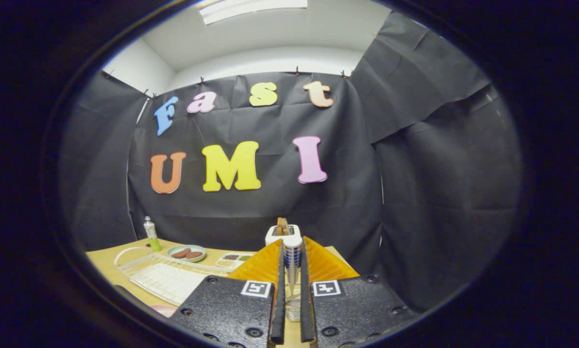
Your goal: Take the plate from the dish rack, then take the spoon from the basket and place it into the plate.
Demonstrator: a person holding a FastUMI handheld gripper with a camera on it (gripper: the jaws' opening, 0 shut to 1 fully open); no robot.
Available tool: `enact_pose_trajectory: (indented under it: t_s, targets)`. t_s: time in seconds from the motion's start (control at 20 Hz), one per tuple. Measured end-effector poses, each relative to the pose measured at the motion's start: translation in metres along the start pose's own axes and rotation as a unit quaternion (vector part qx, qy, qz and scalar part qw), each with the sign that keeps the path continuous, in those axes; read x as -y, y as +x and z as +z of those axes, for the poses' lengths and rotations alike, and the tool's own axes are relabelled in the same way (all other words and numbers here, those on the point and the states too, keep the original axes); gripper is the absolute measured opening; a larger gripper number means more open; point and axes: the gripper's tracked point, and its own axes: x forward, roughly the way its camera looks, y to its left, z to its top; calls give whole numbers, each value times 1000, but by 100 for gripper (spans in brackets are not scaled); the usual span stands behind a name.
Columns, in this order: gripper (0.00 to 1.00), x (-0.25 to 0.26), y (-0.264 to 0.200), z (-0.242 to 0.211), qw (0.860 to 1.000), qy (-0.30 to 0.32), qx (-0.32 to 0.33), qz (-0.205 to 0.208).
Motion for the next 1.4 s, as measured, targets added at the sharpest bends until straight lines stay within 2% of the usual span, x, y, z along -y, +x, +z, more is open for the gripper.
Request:
enact_pose_trajectory:
  t_s: [0.15,0.35,0.55,0.8,1.1,1.4]
  targets:
    - [18,-37,-25,5,1000,-4,-3,21]
    - [18,-93,-53,-14,998,-15,-14,54]
    - [18,-160,-73,-59,993,-11,-49,106]
    - [18,-220,-75,-117,986,-26,-95,138]
    - [18,-241,-66,-160,982,-23,-137,125]
    - [21,-225,-63,-161,983,-37,-149,98]
